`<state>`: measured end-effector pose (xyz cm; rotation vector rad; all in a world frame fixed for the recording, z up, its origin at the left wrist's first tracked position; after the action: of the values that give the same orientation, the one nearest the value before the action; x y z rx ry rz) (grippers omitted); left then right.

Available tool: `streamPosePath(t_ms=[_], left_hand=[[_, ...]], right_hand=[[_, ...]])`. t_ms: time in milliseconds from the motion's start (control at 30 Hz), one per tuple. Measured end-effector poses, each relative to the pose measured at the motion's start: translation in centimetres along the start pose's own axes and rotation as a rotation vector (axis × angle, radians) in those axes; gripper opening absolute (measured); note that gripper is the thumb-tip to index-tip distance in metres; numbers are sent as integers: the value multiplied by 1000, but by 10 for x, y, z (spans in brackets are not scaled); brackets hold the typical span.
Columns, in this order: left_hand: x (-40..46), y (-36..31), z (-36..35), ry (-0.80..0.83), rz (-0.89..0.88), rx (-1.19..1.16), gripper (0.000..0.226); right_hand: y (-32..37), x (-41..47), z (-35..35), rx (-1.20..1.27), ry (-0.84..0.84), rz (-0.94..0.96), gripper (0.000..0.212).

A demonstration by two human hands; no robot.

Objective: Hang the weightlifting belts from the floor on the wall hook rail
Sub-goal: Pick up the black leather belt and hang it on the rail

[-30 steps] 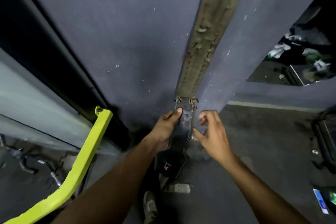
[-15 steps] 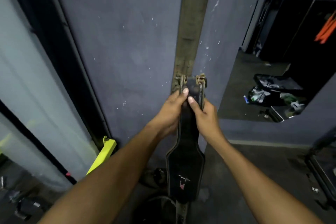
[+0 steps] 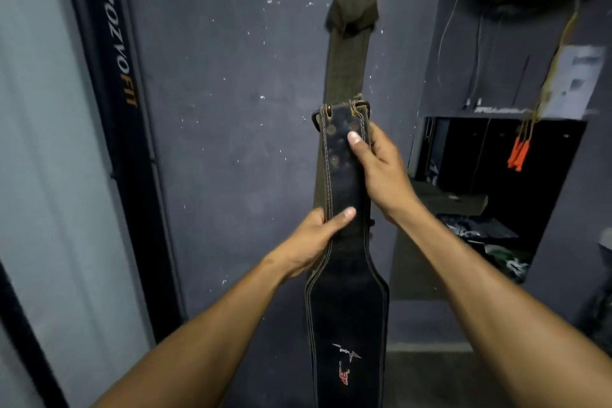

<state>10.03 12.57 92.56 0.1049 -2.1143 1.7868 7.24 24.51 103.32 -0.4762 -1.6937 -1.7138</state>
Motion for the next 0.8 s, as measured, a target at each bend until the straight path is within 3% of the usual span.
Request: streamPosePath(t_ms=[67,133,267,500,600,800], left_hand=[[1,-2,0,-51,-44,48,38],[1,-11,-3,-99,-88,58,27],[1,-20,0,-41,-97,44,26],[-13,-4,36,116,9,339,27],[-15,-3,48,59,-20,330,20],[-28,14,56,-31,14,184,28]], right_hand=[[11,9,-4,33,-31,28,17],[15,14,-8,91,-82,28,14],[22,22,-11,157,-123,4,16],[46,51,-6,240,-157,1,17],[56,64,-7,252,-166,12,18],[48,66,-22,221,-126,-27,25]])
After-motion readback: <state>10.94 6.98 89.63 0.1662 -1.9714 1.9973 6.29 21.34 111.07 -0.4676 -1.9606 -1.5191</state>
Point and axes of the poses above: each hand's wrist, its own x-axis towards the middle knuckle, its own z-axis out of the back of the hand, y = z × x, the point moved 3 cm from there along x, towards the middle knuckle, and after that the axes turned 4 degrees about -z, right-handed, at the moved point
